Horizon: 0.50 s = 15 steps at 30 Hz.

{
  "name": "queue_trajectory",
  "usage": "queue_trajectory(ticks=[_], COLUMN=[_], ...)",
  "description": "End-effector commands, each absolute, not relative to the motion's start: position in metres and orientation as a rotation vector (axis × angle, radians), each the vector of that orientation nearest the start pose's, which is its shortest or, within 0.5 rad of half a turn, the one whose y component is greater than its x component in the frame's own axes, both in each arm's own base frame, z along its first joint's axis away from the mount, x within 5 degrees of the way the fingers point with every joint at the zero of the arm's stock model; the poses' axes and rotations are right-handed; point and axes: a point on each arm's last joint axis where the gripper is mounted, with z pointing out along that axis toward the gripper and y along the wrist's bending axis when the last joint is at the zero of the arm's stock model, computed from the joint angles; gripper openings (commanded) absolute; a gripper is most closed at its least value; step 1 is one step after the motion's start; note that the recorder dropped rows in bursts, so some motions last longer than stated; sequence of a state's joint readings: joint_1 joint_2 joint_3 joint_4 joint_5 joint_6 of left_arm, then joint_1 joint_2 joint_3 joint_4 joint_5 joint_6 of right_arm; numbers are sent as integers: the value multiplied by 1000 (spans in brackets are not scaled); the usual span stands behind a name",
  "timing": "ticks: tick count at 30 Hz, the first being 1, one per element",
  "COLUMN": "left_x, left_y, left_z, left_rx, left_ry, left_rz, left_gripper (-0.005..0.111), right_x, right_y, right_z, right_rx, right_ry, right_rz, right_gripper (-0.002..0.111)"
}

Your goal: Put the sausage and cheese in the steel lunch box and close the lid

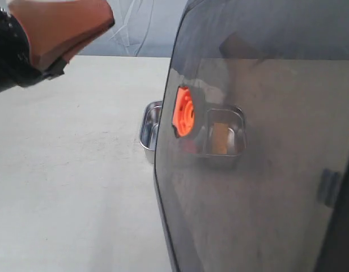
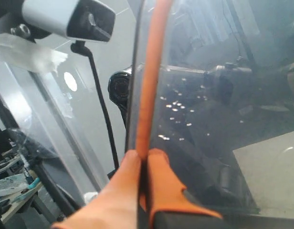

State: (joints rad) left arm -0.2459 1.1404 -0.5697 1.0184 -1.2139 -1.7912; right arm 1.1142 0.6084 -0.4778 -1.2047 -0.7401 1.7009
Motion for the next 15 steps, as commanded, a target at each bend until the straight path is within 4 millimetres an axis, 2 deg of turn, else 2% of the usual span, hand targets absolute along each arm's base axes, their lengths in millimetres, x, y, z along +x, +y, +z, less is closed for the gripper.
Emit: queue_trajectory(ticks=[1,8,15], left_x=[177,161,156], left_y=[-121,-130,-130], left_z=[339,311,299], left_rx=[274,675,824], left_ry=[1437,1685,1771], left_rz=[-1775,-1603,-1524], left_gripper=[0,0,0], right_x=[-7,-7,-7], right_y=[121,121,121], right_z=[349,349,349], right_rx=[-1049,-1052,-1054], right_ry=[1222,1219,1217], right_rz=[1878,1881,1883], right_gripper=[-1,-1,-1])
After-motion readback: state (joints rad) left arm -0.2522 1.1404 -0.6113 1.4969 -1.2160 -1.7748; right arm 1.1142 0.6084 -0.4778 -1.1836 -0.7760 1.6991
